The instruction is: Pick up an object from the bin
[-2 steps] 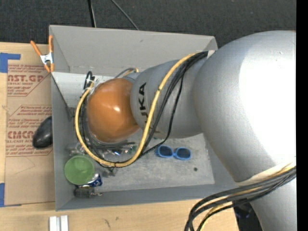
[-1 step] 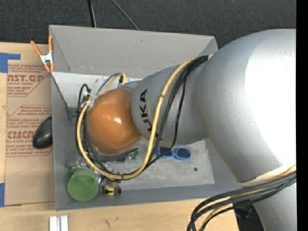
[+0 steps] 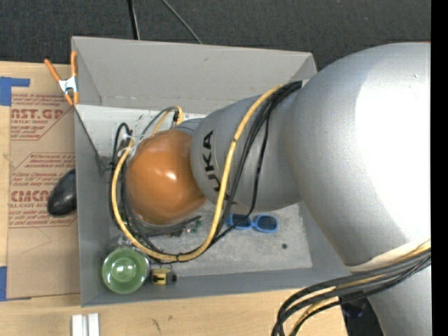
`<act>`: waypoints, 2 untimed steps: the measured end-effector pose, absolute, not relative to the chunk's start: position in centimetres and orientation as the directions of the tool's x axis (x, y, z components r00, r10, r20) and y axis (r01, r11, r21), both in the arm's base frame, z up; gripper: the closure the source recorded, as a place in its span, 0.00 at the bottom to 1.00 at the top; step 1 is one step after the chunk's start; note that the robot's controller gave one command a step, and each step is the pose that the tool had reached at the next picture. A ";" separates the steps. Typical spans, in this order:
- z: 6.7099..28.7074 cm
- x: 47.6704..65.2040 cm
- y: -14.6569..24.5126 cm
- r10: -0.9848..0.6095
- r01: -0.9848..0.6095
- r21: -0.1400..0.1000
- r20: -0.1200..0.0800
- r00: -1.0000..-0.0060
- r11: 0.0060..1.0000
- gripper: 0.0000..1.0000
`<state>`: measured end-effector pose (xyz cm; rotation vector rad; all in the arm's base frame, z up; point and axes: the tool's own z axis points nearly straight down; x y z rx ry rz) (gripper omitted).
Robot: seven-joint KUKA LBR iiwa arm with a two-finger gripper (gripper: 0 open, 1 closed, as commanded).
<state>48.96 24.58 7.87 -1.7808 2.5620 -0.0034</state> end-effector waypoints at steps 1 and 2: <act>11.5 50.0 24.8 -0.904 -0.904 -0.002 -0.004 -0.427 0.427 1.00; 22.6 50.5 24.9 -0.910 -0.910 -0.007 -0.010 -0.415 0.415 1.00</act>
Offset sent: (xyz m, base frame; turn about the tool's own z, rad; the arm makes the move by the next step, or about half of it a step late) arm 0.0094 0.0013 0.0348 0.0844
